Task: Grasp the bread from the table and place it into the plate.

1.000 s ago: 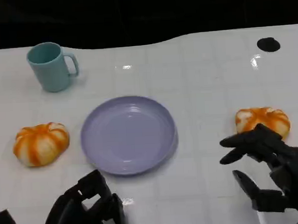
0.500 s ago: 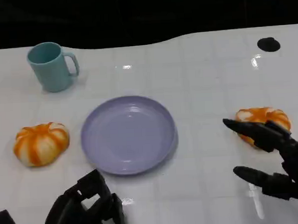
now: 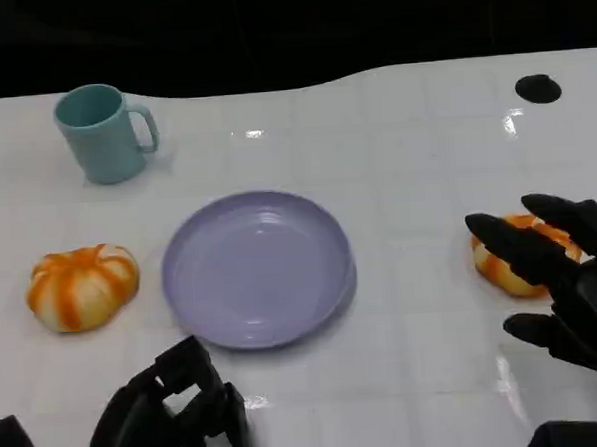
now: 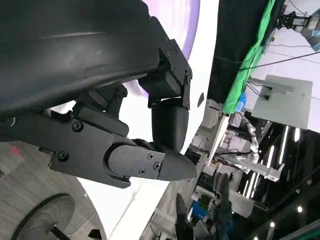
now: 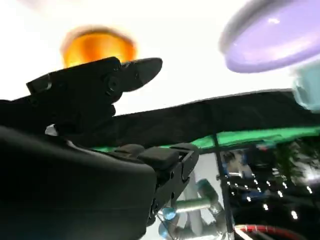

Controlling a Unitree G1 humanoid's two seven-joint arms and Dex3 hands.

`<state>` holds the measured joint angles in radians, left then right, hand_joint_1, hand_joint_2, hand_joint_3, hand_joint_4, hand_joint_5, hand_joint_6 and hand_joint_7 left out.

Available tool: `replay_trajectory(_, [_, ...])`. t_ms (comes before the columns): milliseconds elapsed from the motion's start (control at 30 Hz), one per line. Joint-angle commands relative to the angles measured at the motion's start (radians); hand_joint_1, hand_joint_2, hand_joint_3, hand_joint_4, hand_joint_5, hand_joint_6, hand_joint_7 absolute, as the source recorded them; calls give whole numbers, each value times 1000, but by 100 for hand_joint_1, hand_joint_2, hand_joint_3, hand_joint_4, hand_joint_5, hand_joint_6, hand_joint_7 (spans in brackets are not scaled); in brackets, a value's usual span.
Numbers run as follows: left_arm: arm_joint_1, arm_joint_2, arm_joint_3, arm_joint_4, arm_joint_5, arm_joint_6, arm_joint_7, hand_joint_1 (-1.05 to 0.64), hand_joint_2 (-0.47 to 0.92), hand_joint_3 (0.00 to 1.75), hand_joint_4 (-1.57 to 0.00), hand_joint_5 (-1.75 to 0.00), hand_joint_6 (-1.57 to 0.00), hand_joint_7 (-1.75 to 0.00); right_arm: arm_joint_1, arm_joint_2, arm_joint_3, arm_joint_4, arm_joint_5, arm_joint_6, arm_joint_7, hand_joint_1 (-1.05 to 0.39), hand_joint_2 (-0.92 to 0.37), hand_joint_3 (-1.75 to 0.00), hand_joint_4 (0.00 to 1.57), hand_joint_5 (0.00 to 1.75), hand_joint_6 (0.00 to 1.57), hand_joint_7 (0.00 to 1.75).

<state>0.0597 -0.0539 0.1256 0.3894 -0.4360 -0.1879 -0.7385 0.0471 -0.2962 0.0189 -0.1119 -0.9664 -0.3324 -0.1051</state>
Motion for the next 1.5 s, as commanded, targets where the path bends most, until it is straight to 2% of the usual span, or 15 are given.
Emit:
replay_trajectory(33, [0,14,5,6,3,-12,5,-64,92,23,-78,-175,-67,-161,-4,-34,50,-27,-67,101,24,-39,-82,0,0,36,29,1])
replay_trajectory(333, [3,14,6,2,-1,-6,5,-64,92,23,-78,-175,-66,-162,-103,-69,157,118,-123,188,-53,-41,-81,0,0,41,31,1])
replay_trajectory(500, [2,12,6,4,0,-12,3,-64,92,22,-79,-175,-67,-162,-168,-84,207,214,-130,227,-79,-39,-80,0,0,38,31,1])
replay_trajectory(867, [7,12,4,-1,6,-14,10,-64,92,21,-79,-175,-67,-162,-298,-98,296,431,-135,309,-159,-42,-82,-1,0,41,31,0])
replay_trajectory(1200, [5,12,7,3,-3,-10,1,-63,92,22,-78,-175,-66,-162,-386,-97,347,591,-92,322,-221,-43,-84,-1,1,43,30,0])
replay_trajectory(1367, [7,11,6,-2,-3,-6,4,-63,92,22,-78,-175,-66,-162,-428,-91,372,664,-67,328,-221,-44,-84,0,0,42,30,0])
replay_trajectory(1500, [7,11,7,-1,-2,-8,6,-63,92,22,-79,-175,-66,-162,-467,-81,401,741,-56,337,-239,-49,-85,0,2,42,29,0])
